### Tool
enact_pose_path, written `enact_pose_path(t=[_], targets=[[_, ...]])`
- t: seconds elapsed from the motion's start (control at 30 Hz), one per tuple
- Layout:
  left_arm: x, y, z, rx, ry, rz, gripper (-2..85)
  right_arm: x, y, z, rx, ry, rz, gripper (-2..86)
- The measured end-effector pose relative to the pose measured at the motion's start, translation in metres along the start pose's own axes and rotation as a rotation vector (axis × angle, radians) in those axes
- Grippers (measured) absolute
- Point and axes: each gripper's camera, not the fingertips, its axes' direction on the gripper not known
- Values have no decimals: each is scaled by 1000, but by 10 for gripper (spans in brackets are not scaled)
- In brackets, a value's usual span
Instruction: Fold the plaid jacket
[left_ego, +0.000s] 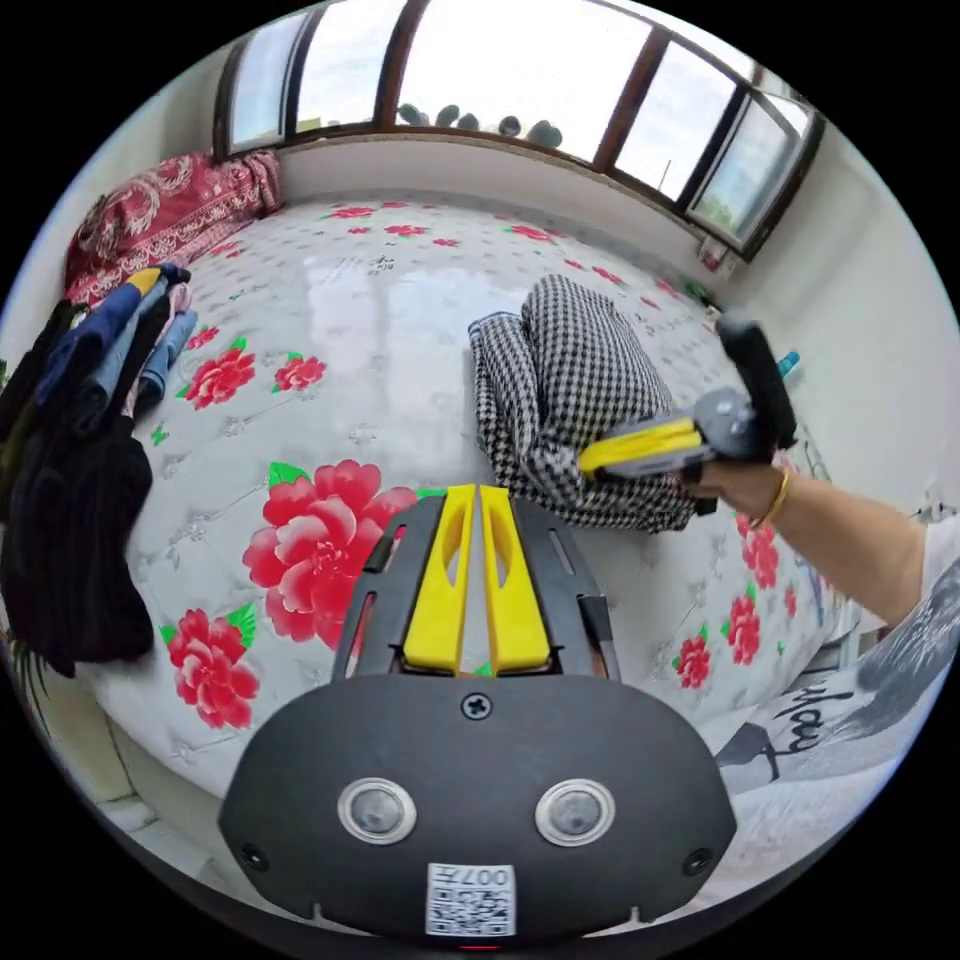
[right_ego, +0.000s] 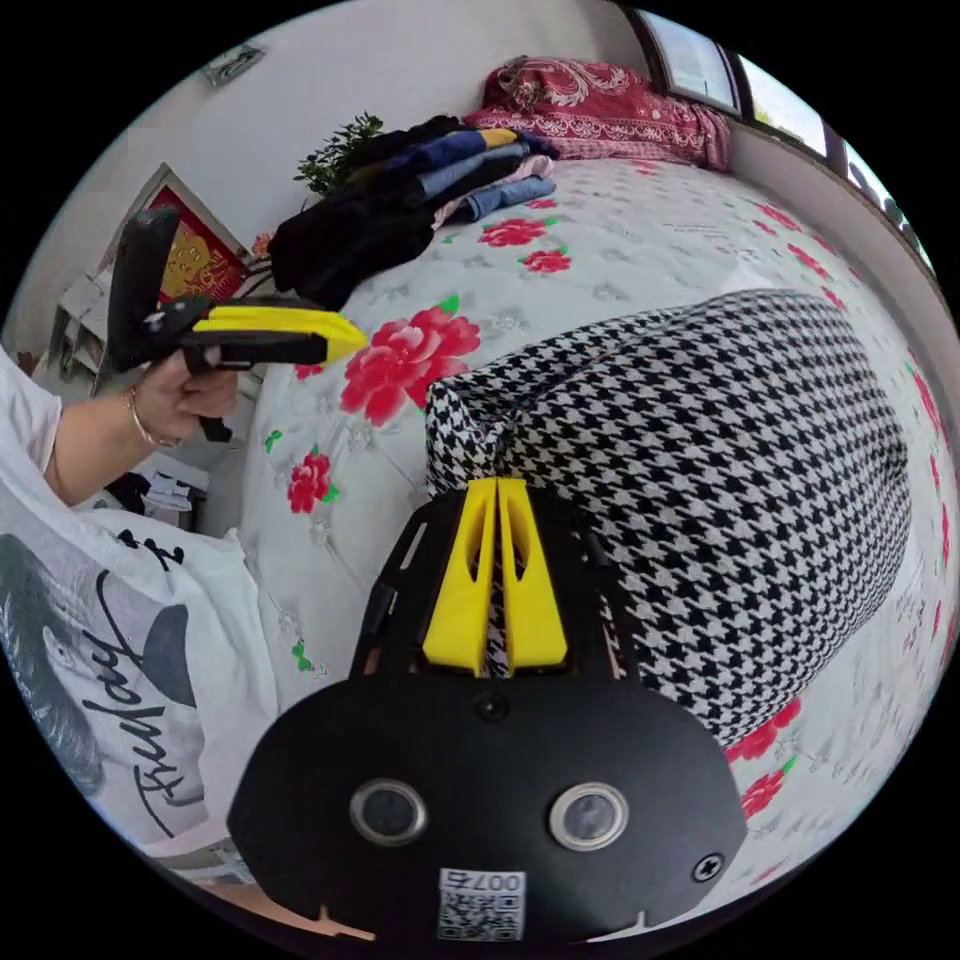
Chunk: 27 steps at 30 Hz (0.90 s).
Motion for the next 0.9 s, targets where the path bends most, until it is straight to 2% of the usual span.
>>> enact_pose_path(t=[0.03,0.13,0.2,0.23,0.3,0.37,0.5,0.57,0.67,0.8,0.9], targets=[[-20,-20,-4,4,69,-39,30,9,10,20,-34,-14,22,1],[-59,-68,-9,-25,201,-142,93,15,24,-9,67,-67,87,5],[-73,-95,-10,-65,270,-150,138,12,42,-51,204,-70,85,12],[-79,-112,-10,-90,306,-138,193,14,63,-82,314,-65,115,20],[-85,-137,-4,-166,339,-110,251,32,101,-118,420,-94,250,55],[-92,-163,3,-260,311,-76,293,68,163,-145,518,-150,487,108],[-102,-183,9,-332,309,-75,289,107,241,-142,527,-189,812,144],[-113,-189,13,-352,397,-102,290,126,271,-124,569,-319,948,150],[-127,-196,36,-466,444,-124,301,142,275,-100,613,-490,989,149],[-136,-214,43,-571,434,-97,292,153,260,-85,610,-541,974,141],[-146,-230,40,-646,438,-86,202,162,263,-83,635,-619,992,131]])
